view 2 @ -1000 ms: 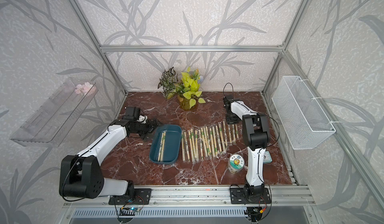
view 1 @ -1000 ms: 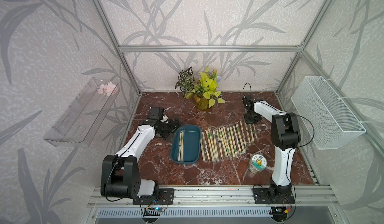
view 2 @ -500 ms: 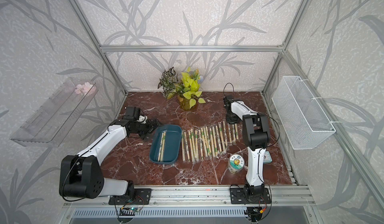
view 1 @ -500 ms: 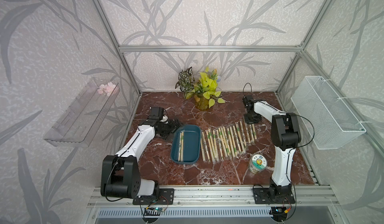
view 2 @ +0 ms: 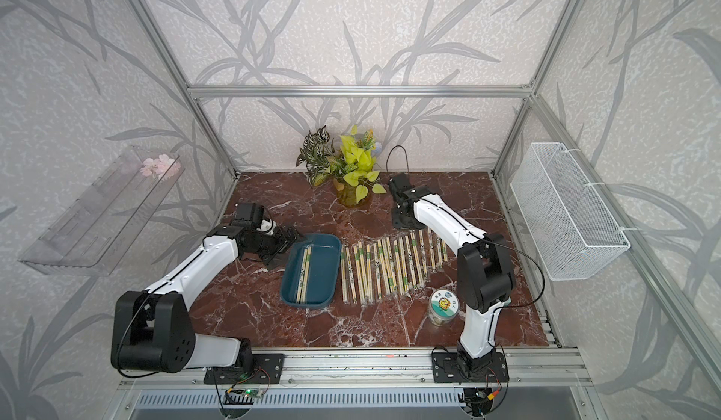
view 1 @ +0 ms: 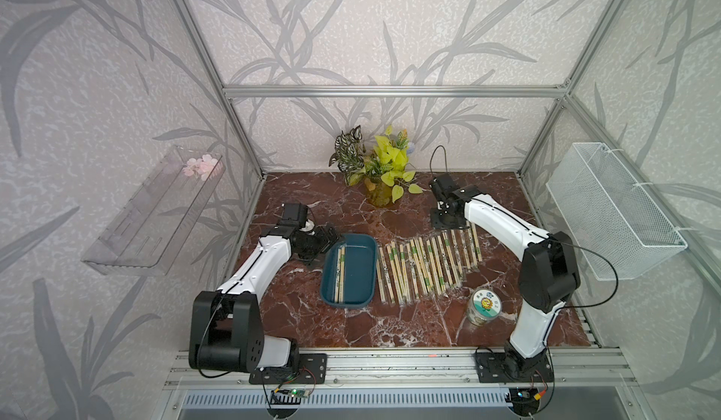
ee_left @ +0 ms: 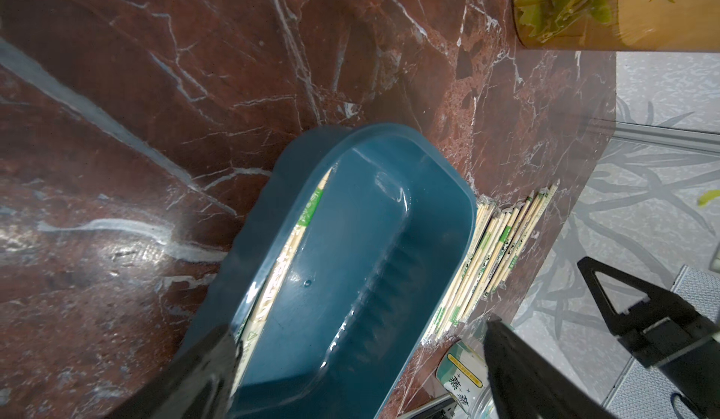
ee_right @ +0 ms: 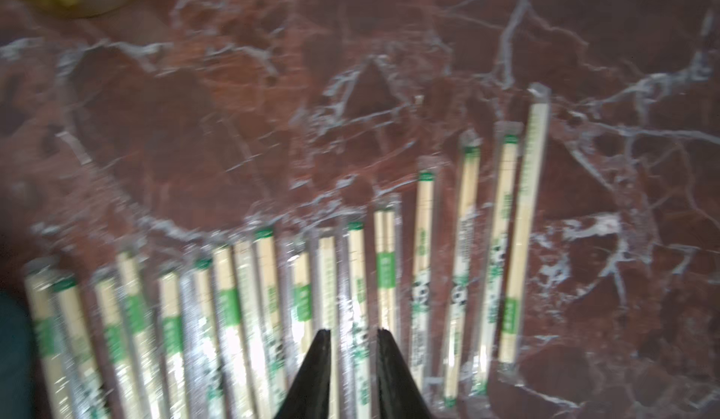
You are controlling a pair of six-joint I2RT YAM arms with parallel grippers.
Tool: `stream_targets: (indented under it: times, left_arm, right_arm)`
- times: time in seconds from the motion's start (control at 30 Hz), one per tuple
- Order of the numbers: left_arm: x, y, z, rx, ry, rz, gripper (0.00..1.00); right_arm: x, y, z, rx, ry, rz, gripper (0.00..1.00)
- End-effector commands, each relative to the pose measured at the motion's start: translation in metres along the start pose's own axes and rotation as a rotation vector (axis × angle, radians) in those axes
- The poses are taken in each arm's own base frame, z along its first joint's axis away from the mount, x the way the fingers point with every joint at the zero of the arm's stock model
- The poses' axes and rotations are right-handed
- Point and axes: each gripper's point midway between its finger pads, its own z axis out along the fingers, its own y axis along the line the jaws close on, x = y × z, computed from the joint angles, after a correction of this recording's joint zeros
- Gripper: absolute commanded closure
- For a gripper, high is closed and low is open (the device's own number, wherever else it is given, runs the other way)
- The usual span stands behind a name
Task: Take the paired disposable chopsticks out of the storage box
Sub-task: Place the paired disposable chopsticks at the center of the board, then pick up the paired disposable chopsticks from the storage box.
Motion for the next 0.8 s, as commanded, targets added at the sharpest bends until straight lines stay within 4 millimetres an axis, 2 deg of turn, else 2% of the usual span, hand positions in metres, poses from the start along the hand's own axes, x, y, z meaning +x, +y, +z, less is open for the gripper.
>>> stream_targets:
  times: [0.0, 0.23, 0.33, 0.53, 0.63, 0.7, 0.77]
  left_arm:
    - [0.0, 0.013, -0.004, -0.03, -0.016, -0.004, 0.0]
    - [-0.013, 0.031, -0.009, -0.033, -0.037, -0.081, 0.0]
    - [-0.018, 0.04, -0.012, -0.027, -0.051, -0.117, 0.0]
    - [-0.023, 0.055, -0.018, -0.041, -0.062, -0.148, 0.0]
    - [-0.025, 0.059, -0.022, -0.044, -0.071, -0.155, 0.0]
    - [-0.026, 0.062, -0.023, -0.044, -0.075, -0.161, 0.0]
    - [-0.027, 0.066, -0.024, -0.048, -0.077, -0.169, 0.0]
  right_arm:
    - [0.014, 0.045, -0.022, -0.128, -0.005, 0.025, 0.76]
    - [0.045, 0.144, -0.05, -0.318, -0.012, -0.056, 0.68]
    - [0.059, 0.175, -0.054, -0.353, 0.002, -0.102, 0.65]
    - [0.089, 0.237, -0.048, -0.409, 0.062, -0.17, 0.57]
    - [0.1, 0.261, -0.044, -0.413, 0.079, -0.225, 0.55]
    - [0.106, 0.27, -0.034, -0.397, 0.101, -0.248, 0.54]
    - [0.123, 0.285, -0.029, -0.391, 0.126, -0.289, 0.53]
